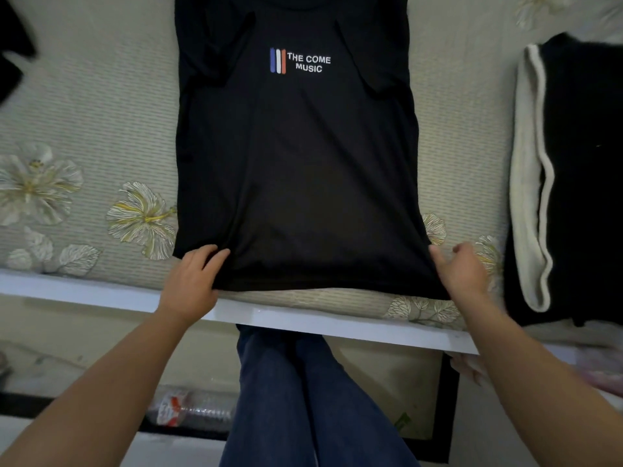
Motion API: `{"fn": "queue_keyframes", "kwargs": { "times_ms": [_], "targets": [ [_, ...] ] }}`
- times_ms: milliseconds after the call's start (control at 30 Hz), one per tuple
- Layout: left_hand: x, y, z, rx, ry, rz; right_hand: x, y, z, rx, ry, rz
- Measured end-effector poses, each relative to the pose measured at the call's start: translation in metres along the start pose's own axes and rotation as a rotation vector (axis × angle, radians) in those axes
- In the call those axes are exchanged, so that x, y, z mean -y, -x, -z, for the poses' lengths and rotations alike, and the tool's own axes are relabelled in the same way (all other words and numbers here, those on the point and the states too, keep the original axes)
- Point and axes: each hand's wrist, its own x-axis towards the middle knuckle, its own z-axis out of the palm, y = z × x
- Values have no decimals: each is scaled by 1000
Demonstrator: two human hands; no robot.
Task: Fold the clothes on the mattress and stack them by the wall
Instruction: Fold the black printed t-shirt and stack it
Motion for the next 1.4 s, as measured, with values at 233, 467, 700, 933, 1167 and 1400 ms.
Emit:
{"fn": "queue_keyframes", "kwargs": {
  "times_ms": [233, 467, 700, 933, 1167, 1400],
  "targets": [
    [3, -1, -10, -38, 156, 371, -19, 36, -30, -54, 161, 568],
    [24, -3, 12, -237, 184, 294, -24, 28, -35, 7, 339, 767],
    [21, 15, 44, -197, 55, -165, -17, 33, -28, 88, 286, 690],
    [37, 0, 50, -244, 13, 66, -14, 30, -8, 107, 275, 565],
    [68, 46, 33, -76, -226, -194, -30, 50, -5, 125, 731, 545],
    [81, 58, 6, 345, -402, -2, -43, 56, -20, 76, 1112, 563]
  ]
}}
